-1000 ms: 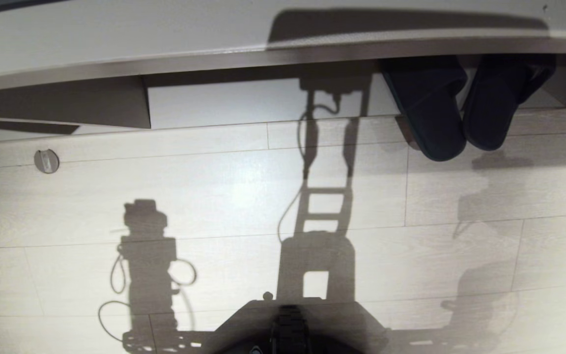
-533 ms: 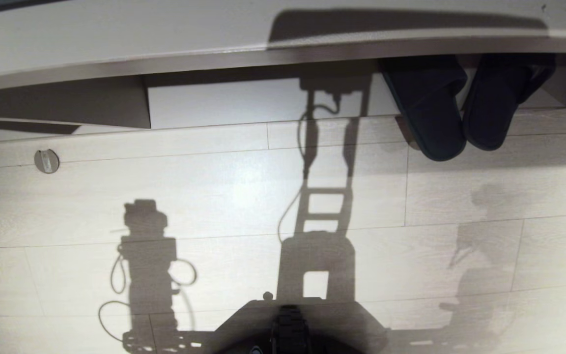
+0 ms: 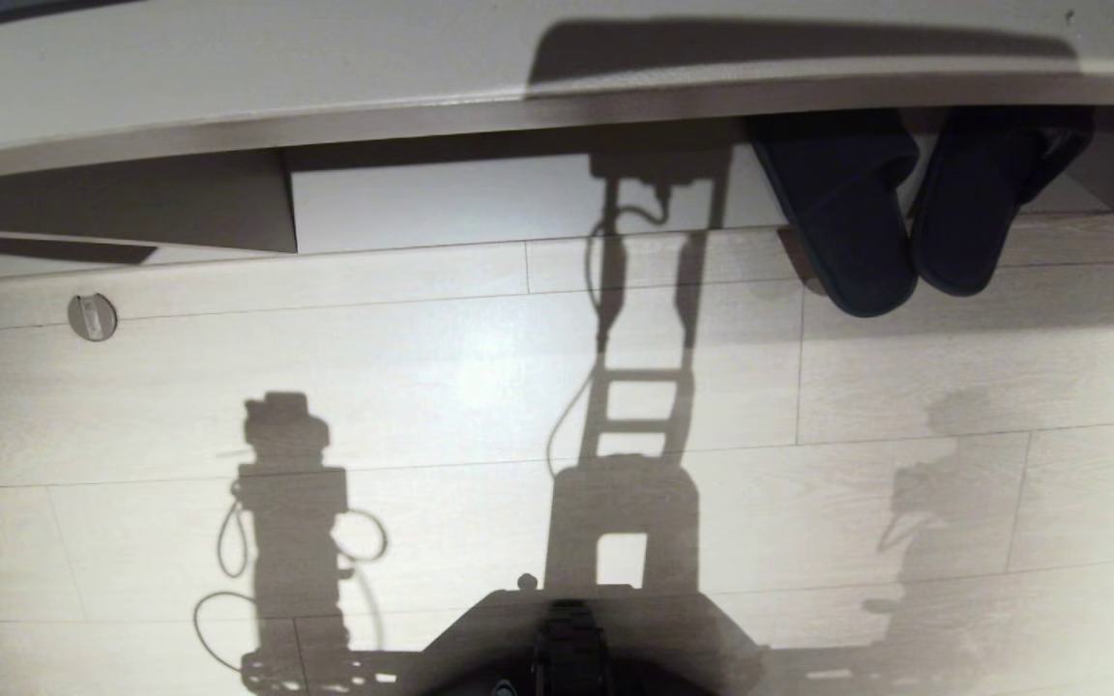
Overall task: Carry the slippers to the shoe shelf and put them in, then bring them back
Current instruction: Pick up the slippers in the shoe cabinet
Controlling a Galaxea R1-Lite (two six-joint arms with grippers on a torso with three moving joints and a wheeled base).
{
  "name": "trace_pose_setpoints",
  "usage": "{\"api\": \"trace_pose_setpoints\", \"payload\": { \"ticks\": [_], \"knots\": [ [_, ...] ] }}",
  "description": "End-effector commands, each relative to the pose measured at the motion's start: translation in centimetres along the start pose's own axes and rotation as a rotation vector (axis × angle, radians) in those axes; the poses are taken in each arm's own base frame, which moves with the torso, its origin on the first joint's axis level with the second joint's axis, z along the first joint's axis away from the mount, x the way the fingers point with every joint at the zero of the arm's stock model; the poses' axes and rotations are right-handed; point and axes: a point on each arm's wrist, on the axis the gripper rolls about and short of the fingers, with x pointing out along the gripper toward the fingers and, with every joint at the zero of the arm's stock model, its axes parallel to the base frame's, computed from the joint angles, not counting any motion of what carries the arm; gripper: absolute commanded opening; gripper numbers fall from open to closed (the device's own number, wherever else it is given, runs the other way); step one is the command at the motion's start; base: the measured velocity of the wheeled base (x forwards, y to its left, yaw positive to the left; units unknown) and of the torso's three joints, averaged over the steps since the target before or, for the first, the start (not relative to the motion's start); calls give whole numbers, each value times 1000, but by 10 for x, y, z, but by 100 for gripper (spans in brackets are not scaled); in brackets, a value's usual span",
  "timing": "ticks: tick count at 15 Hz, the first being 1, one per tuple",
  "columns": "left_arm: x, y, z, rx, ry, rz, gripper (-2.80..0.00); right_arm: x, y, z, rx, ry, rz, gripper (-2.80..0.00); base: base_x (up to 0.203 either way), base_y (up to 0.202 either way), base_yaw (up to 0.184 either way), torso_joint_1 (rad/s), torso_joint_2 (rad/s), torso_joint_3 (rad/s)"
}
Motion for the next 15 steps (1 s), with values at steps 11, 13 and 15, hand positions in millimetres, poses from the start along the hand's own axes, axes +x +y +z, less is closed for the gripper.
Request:
{"api": "trace_pose_setpoints", "payload": {
  "ticks": [11, 13, 15],
  "knots": [
    [0, 0, 0, -1, 0, 0, -280, 4, -3, 39, 11, -28, 0, -280, 0, 0, 0, 0, 0, 0],
    [0, 0, 0, -1, 0, 0, -280, 19, -5, 63, 17, -17, -7, -280, 0, 0, 0, 0, 0, 0],
    [0, 0, 0, -1, 0, 0, -280, 38, -7, 82, -3, -40, -18, -280, 0, 0, 0, 0, 0, 0]
  ]
}}
